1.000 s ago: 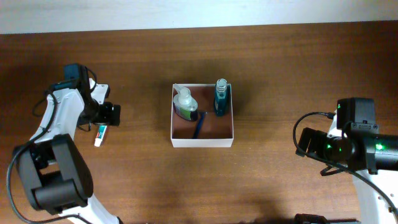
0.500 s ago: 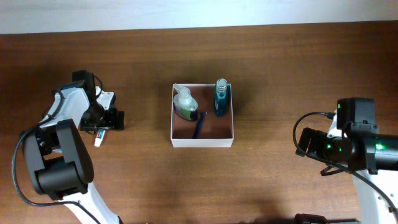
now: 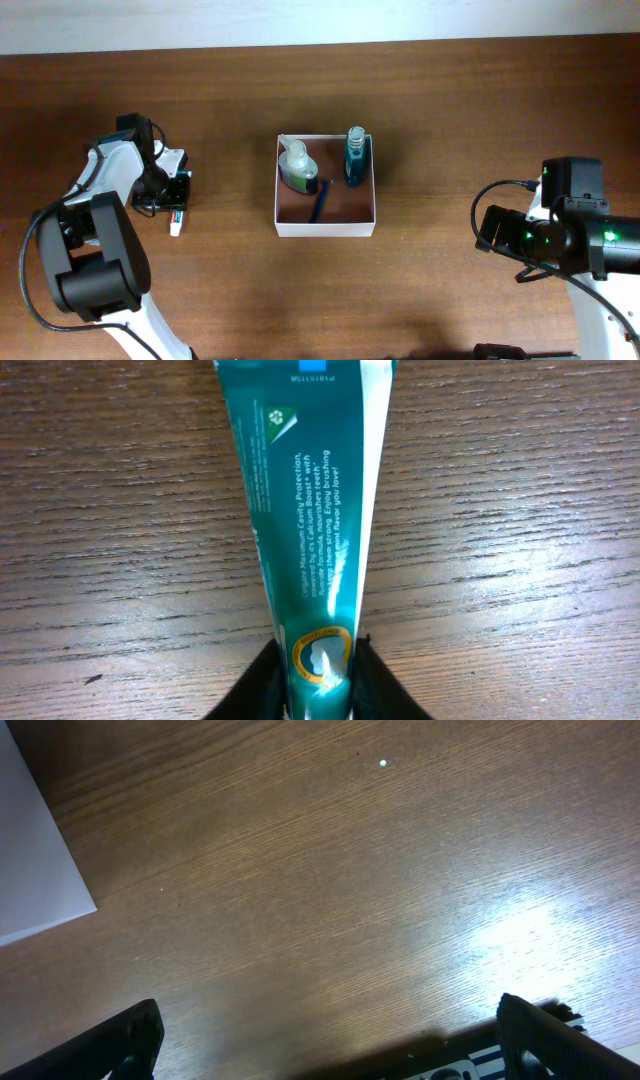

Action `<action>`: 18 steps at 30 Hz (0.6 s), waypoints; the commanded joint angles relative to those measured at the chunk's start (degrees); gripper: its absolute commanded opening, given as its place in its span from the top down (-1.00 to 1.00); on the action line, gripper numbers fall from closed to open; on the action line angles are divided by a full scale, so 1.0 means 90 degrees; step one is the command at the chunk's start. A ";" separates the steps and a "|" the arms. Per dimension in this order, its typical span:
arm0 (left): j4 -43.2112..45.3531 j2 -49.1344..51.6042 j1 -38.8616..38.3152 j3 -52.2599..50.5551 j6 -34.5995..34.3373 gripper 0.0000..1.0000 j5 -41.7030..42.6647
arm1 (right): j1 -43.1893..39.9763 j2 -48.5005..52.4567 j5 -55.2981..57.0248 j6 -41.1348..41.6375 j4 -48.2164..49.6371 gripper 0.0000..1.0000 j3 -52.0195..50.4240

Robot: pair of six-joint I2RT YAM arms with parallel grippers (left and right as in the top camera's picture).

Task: Pack container
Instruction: 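Carry the teal toothpaste tube into the box and release it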

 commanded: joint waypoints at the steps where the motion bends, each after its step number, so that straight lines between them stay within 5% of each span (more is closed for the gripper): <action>1: -0.0017 0.0058 0.0027 -0.0010 -0.0019 0.66 0.0119 | 0.0041 0.0005 0.0104 0.0010 -0.0007 -0.97 -0.0027; 5: -0.0146 -0.0272 0.0012 0.0172 -0.0238 0.91 0.0129 | 0.0041 0.0005 0.0104 0.0010 -0.0019 -0.97 -0.0027; 10: -0.0527 -0.1277 -0.0250 0.0636 -0.0233 0.98 0.0576 | 0.0041 0.0005 0.0104 0.0012 -0.0017 -0.97 -0.0027; 18: -0.0597 -0.3417 -0.2215 0.0733 0.0469 0.99 0.0612 | 0.0041 0.0005 0.0104 0.0012 -0.0015 -0.97 -0.0027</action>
